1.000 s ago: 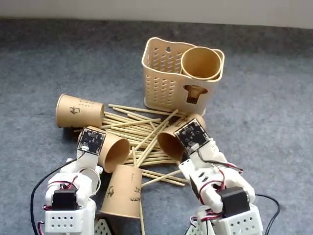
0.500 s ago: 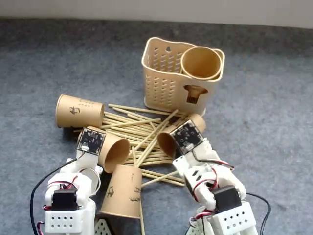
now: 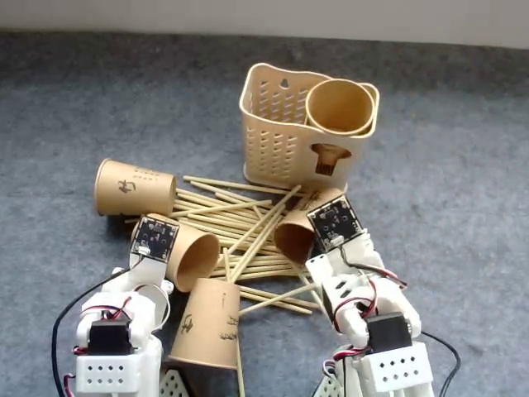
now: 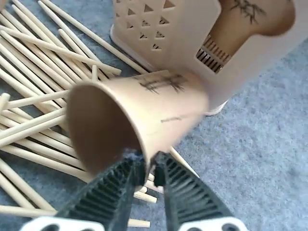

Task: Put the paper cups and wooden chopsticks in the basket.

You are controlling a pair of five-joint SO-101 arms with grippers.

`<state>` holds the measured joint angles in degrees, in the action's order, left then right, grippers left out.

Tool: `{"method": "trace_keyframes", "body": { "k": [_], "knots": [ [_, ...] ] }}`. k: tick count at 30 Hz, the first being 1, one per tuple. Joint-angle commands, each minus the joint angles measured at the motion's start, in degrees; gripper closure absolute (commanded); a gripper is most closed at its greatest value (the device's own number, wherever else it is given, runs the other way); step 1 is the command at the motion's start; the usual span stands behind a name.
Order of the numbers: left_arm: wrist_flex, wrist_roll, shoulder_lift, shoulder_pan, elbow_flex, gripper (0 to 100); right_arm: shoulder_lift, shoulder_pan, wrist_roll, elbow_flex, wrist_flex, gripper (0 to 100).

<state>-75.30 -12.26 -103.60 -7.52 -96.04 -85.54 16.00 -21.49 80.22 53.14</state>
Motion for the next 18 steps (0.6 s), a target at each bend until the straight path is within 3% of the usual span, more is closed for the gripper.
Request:
{"method": "trace_keyframes", "body": {
  "k": [1,18],
  "knots": [
    [-0.3,-0.1,-0.7,-0.5,-1.1,99,-0.9,-0.6,0.1,-0.6,-1.4,99.1],
    [-0.3,-0.1,-0.7,-0.5,-1.1,99,-1.0,-7.7,3.7,-3.5,-0.7,99.1]
  ]
}}
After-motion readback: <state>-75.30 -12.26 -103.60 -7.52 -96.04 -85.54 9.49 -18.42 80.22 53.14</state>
